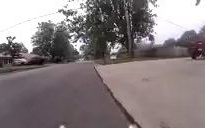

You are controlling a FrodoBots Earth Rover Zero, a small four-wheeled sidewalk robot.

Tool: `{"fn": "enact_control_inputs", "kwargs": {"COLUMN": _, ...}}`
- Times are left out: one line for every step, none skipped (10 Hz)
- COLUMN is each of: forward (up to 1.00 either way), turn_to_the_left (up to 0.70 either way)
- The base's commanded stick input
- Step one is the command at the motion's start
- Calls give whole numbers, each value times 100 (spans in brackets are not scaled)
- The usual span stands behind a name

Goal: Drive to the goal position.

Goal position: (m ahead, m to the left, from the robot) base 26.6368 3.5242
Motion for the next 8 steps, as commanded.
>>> {"fn": "enact_control_inputs", "kwargs": {"forward": 100, "turn_to_the_left": 40}}
{"fn": "enact_control_inputs", "kwargs": {"forward": 100, "turn_to_the_left": 22}}
{"fn": "enact_control_inputs", "kwargs": {"forward": 100, "turn_to_the_left": 1}}
{"fn": "enact_control_inputs", "kwargs": {"forward": 100, "turn_to_the_left": 0}}
{"fn": "enact_control_inputs", "kwargs": {"forward": 100, "turn_to_the_left": 0}}
{"fn": "enact_control_inputs", "kwargs": {"forward": 100, "turn_to_the_left": 0}}
{"fn": "enact_control_inputs", "kwargs": {"forward": 100, "turn_to_the_left": 0}}
{"fn": "enact_control_inputs", "kwargs": {"forward": 100, "turn_to_the_left": 0}}
